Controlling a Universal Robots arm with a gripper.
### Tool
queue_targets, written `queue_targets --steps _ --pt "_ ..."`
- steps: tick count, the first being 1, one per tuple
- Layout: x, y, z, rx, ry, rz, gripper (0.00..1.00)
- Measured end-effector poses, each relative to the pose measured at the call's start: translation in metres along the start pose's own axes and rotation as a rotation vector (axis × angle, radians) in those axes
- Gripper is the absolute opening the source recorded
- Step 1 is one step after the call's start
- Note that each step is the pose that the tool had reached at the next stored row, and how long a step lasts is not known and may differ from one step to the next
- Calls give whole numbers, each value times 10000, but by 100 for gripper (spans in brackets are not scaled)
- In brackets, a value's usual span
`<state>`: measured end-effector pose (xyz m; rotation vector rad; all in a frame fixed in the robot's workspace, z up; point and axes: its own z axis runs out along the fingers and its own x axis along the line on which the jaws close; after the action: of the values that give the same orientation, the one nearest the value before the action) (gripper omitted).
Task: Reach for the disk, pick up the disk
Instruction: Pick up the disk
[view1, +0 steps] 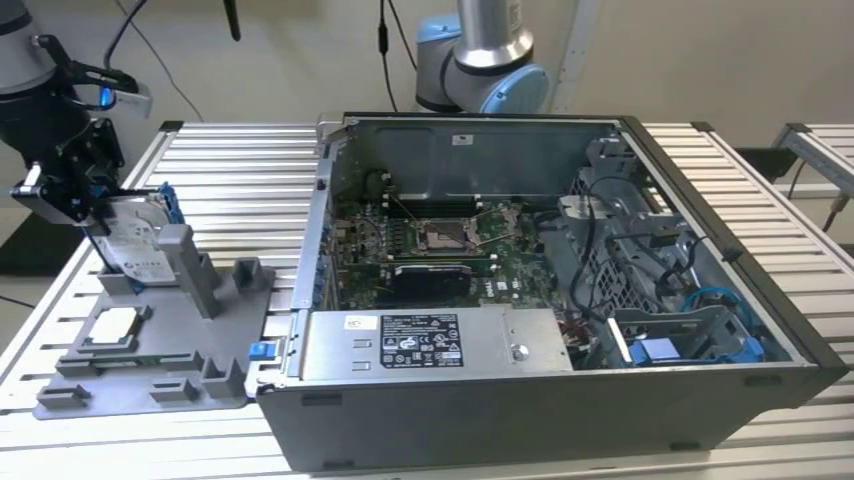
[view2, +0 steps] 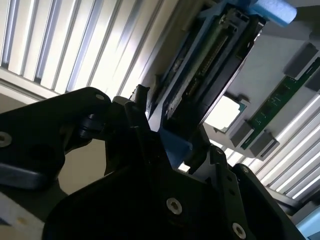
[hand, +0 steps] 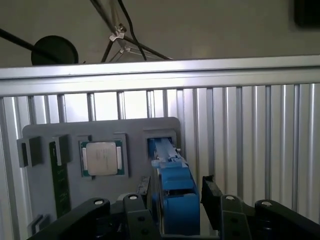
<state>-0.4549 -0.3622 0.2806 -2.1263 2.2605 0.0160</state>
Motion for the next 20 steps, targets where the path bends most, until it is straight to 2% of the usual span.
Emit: queue_targets --steps 4,9,20 --pt "-3 2 34 -67 4 -48 100" --pt "-1 3 108 -69 3 -63 100" --pt "-2 -29 139 -79 6 -63 100"
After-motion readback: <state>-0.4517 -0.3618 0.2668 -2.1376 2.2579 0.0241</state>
